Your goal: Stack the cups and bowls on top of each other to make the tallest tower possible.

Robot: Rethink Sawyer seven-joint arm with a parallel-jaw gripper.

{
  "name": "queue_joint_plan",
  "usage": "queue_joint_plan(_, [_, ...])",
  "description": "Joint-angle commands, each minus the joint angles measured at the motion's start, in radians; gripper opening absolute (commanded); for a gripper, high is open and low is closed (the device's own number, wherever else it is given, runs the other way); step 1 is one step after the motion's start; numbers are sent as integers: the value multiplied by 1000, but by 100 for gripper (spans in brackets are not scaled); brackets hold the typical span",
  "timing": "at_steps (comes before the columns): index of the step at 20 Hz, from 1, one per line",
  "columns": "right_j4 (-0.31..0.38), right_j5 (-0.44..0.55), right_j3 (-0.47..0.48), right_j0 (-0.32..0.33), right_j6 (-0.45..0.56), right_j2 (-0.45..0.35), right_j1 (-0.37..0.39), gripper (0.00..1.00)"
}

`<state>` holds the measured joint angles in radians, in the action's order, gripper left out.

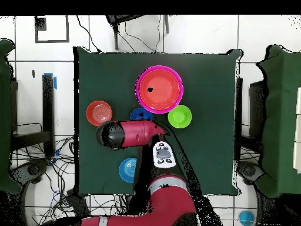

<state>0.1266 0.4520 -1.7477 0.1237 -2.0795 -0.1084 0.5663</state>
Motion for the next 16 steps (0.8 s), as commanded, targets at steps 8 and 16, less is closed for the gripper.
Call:
queue_joint_plan(8, [20,107,-92,-13,-18,-26,111,100])
queue_joint_plan(16, [3,212,-121,18,15,-48,209,100])
